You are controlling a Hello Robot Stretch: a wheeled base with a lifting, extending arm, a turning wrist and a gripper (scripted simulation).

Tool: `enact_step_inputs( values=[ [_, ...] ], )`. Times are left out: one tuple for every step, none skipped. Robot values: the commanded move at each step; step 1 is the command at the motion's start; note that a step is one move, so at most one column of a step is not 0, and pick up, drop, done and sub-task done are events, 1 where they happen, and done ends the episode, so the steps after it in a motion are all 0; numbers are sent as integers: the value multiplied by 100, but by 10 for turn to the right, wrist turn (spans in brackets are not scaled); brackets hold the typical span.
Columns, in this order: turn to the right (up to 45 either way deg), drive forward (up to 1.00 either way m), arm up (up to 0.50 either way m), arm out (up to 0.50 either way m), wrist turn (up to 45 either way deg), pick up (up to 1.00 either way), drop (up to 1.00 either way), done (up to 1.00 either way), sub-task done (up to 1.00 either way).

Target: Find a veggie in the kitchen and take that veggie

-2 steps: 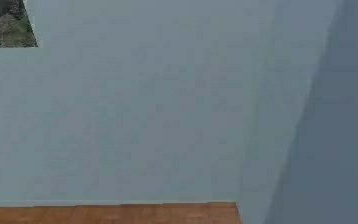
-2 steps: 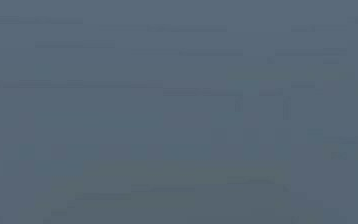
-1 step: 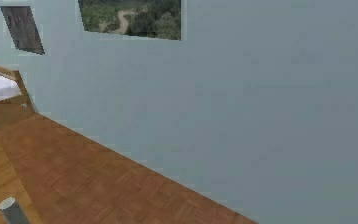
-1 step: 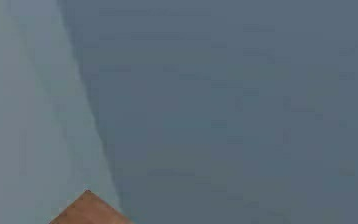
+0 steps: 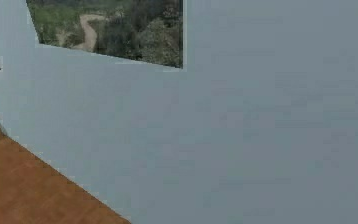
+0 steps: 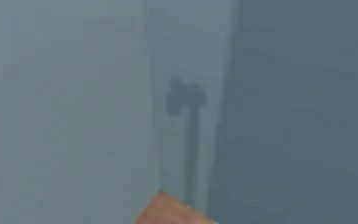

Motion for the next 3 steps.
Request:
enact_step_inputs(
  values=[
    [-450, 0, 0, 0, 0, 0, 0, 0, 0],
    [-120, 0, 0, 0, 0, 0, 0, 0, 0],
    [0, 50, 0, 0, 0, 0, 0, 0, 0]
  ],
)
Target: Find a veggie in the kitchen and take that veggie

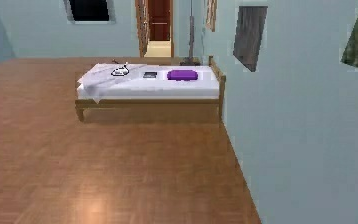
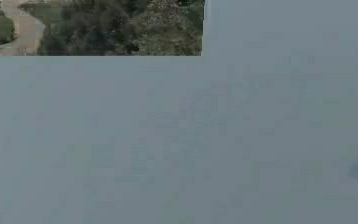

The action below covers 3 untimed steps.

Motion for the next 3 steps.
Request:
enact_step_inputs(
  values=[
    [-330, 0, 0, 0, 0, 0, 0, 0, 0],
    [0, 100, 0, 0, 0, 0, 0, 0, 0],
    [-30, 0, 0, 0, 0, 0, 0, 0, 0]
  ],
)
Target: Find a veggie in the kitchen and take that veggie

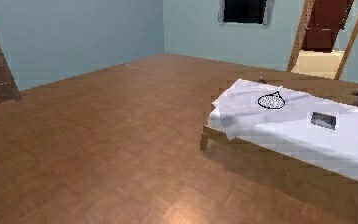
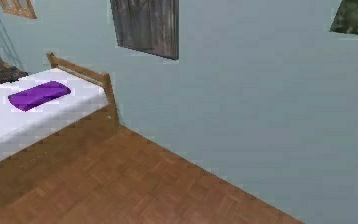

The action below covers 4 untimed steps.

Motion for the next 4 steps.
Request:
enact_step_inputs(
  values=[
    [-120, 0, 0, 0, 0, 0, 0, 0, 0],
    [0, 100, 0, 0, 0, 0, 0, 0, 0],
    [-60, 0, 0, 0, 0, 0, 0, 0, 0],
    [0, 35, 0, 0, 0, 0, 0, 0, 0]
  ],
)
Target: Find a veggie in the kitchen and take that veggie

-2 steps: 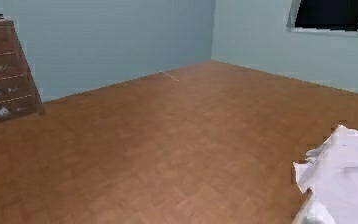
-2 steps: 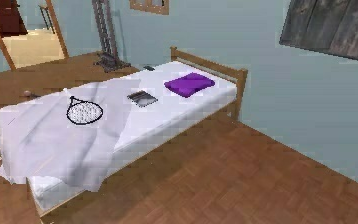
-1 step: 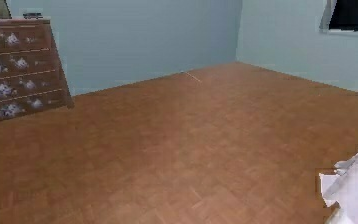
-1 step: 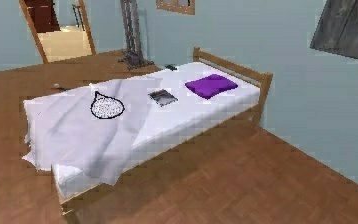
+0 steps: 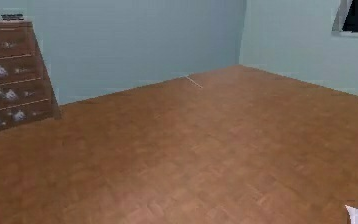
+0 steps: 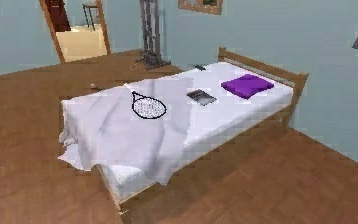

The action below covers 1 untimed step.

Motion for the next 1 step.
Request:
enact_step_inputs(
  values=[
    [180, 0, 0, 0, 0, 0, 0, 0, 0]
  ],
)
